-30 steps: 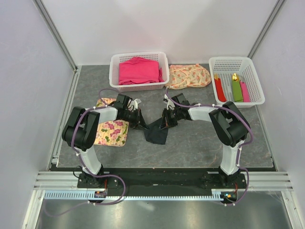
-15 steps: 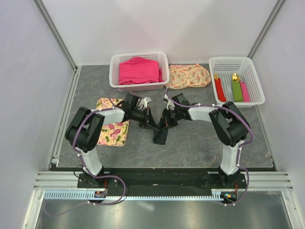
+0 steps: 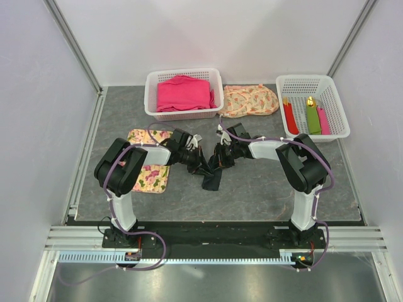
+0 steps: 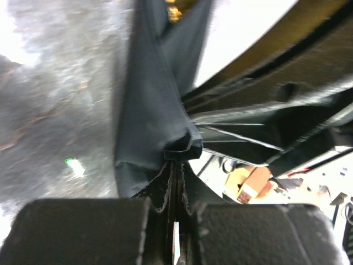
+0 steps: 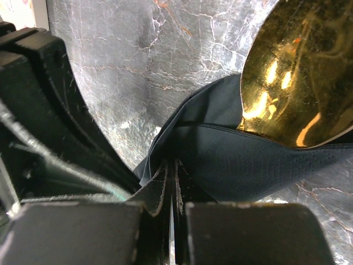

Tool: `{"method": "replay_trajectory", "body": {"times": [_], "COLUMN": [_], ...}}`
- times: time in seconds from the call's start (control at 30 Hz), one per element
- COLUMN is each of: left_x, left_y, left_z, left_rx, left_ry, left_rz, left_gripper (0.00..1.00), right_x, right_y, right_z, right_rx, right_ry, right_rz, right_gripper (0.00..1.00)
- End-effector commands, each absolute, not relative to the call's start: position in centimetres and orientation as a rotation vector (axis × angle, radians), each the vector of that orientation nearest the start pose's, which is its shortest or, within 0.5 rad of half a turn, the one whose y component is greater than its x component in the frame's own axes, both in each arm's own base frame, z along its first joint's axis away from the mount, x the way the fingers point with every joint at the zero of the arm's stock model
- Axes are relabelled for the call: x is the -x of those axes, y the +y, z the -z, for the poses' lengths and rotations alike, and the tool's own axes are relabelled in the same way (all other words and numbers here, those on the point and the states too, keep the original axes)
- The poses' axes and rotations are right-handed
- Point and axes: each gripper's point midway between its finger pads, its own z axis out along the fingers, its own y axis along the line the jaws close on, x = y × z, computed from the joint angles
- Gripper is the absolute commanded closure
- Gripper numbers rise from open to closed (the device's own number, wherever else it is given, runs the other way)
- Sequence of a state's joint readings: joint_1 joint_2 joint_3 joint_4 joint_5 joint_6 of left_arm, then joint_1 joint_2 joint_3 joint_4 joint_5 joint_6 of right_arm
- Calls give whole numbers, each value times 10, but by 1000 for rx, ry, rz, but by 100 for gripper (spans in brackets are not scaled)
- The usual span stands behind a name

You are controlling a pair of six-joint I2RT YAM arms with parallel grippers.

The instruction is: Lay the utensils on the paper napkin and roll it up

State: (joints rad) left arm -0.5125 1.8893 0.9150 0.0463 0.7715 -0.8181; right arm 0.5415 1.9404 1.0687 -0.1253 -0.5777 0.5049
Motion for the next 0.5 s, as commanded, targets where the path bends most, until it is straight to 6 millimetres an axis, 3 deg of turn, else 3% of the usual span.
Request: {"method": "replay_trajectory", "body": {"times": [0.0, 0.23, 0.4, 0.47], "left_x": [-254, -254, -258, -257], "left_y": [-297, -278, -269, -267], "left_z": [-15, 8, 13, 16], "left_rx": [112, 207, 206, 206], "left_ry": [2831, 2951, 2970, 2978], "left_rz": [1304, 1069, 955, 936], "left_gripper": [98, 98, 98, 98], "right_x": [-267, -273, -283, -291], "right_y": [279, 284, 293, 297], "right_z": [20, 7, -25, -42], "right_rx": [252, 266, 283, 295], "right_ry": [2858, 2818, 2735, 2689], "right_rz": [-913, -933, -990, -1017], "right_gripper": [100, 100, 100, 95]}}
